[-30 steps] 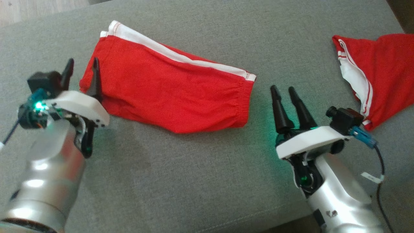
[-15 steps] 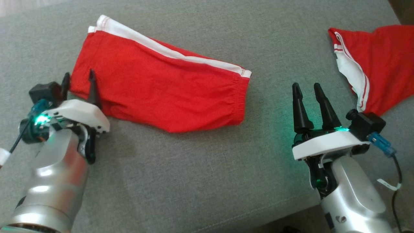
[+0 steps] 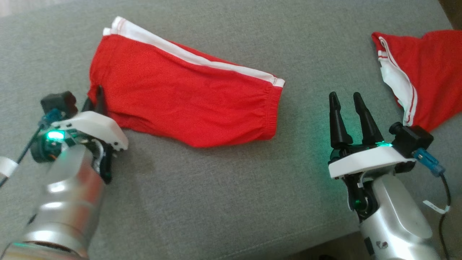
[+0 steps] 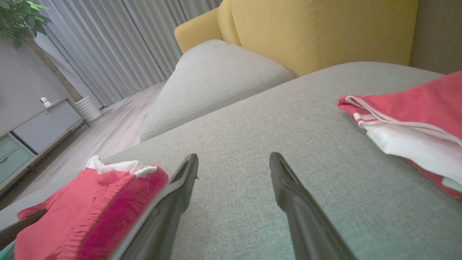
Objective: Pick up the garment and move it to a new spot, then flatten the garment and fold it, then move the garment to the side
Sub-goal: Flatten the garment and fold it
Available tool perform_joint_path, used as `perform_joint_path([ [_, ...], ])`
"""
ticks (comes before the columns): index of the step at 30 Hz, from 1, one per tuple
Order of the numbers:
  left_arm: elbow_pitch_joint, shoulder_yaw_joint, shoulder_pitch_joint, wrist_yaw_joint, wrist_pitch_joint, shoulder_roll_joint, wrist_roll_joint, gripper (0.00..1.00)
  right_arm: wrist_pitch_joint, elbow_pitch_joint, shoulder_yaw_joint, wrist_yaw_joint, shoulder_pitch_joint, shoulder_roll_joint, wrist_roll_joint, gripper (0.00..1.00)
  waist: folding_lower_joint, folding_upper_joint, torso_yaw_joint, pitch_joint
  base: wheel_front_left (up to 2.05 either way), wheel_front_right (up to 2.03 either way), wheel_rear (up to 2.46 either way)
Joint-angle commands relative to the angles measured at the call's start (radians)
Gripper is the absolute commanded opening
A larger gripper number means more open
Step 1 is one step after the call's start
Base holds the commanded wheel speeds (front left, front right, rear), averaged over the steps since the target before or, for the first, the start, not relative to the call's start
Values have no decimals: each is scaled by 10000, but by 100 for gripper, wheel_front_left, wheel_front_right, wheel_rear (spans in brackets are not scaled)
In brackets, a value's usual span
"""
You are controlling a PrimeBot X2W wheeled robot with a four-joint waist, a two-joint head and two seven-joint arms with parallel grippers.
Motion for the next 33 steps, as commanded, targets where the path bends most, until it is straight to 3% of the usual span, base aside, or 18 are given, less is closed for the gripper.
perform_joint_path([
  [1, 53, 219, 97, -29, -63, 104, -136, 0, -95, -249, 112, 37, 125, 95, -112, 100, -1, 0, 123, -150, 0, 0, 0],
  [8, -313, 664, 853, -177, -476, -418, -515, 0, -95, 133, -282, 37, 512, 95, -581, 100, -1, 0, 898, -1148, 0, 0, 0],
  [20, -3622, 2245, 4245, 341, -490, -930, 451, 1, -95, 720, -539, 37, 1217, 95, -1118, 100, -1, 0, 2661, -2257, 0, 0, 0],
  [21, -3994, 2385, 4403, 288, -490, -974, 579, 86, -95, 721, -450, 37, 1202, 95, -1192, 100, -1, 0, 2760, -2259, 0, 0, 0],
  [22, -4302, 2541, 4577, 324, -490, -1014, 741, 100, -95, 719, -351, 37, 1170, 95, -1224, 100, -1, 0, 2863, -2253, 0, 0, 0],
  [28, -5590, 2977, 5362, 274, -491, -1163, 1734, 100, -95, 363, 633, 37, 513, 95, -794, 100, -1, 0, 3336, -2117, 0, 0, 0],
  [33, -5808, 2457, 5789, 119, -491, -1180, 1466, 100, -95, 956, 1044, 37, -91, 95, -613, 100, -1, 0, 3669, -2020, 0, 0, 0],
])
